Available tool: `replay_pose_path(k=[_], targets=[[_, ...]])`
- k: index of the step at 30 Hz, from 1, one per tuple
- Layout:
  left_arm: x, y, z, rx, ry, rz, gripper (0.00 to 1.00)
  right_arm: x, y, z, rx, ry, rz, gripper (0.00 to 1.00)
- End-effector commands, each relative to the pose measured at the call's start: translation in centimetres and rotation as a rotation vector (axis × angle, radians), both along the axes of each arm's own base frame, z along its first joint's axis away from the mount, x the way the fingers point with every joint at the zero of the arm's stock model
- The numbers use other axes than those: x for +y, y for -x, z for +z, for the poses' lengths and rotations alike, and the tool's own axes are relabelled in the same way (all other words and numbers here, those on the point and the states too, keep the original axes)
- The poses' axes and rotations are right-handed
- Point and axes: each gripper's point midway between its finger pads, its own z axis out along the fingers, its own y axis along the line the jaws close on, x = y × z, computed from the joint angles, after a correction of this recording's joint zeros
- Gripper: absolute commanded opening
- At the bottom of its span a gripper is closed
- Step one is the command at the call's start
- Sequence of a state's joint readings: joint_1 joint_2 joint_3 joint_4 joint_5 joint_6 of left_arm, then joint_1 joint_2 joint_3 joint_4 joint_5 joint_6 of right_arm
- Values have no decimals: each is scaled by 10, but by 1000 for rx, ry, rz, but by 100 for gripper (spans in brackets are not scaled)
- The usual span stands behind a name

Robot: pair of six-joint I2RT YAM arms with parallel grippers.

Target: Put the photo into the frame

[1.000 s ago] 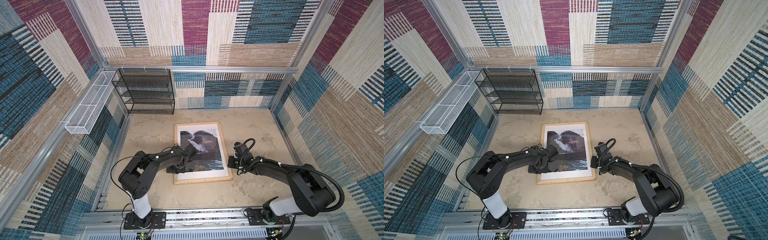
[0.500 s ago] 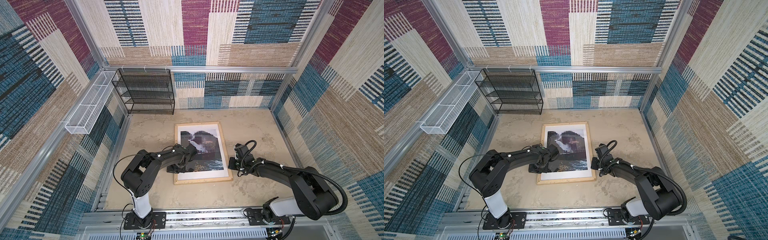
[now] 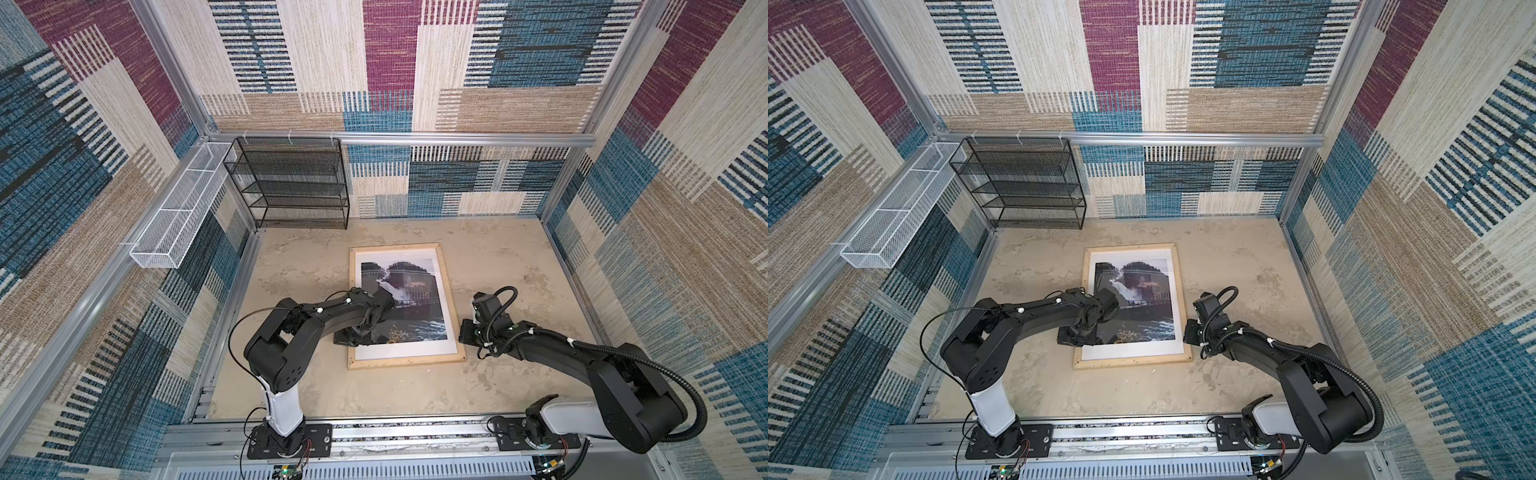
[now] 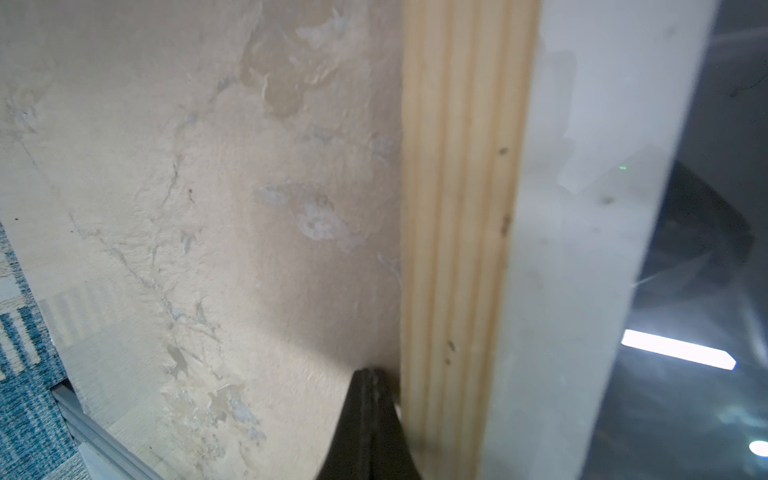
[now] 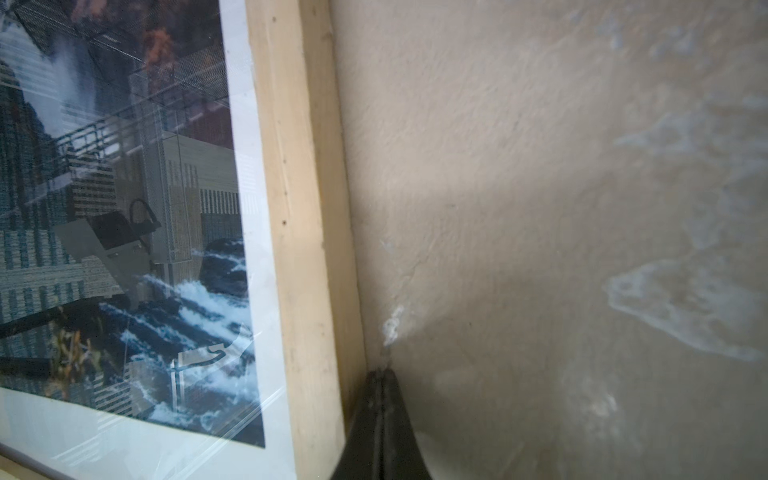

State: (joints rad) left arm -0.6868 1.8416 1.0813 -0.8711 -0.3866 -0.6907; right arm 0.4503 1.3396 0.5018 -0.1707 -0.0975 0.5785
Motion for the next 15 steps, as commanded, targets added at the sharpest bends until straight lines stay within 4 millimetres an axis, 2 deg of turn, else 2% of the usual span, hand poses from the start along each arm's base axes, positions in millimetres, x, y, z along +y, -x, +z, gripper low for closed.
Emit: replay_pose_path(k=[1,10,15], targets=[[-90,-30,-19,-49,419,-75,0,19,33,-7,143,-105,78,0],[-104,-43,-14,-70,452,-103,0,19,34,-4,136,-116,73,0],[-102,-46,-12,-80,438,-106,0,20,32,-4,133,-114,74,0]])
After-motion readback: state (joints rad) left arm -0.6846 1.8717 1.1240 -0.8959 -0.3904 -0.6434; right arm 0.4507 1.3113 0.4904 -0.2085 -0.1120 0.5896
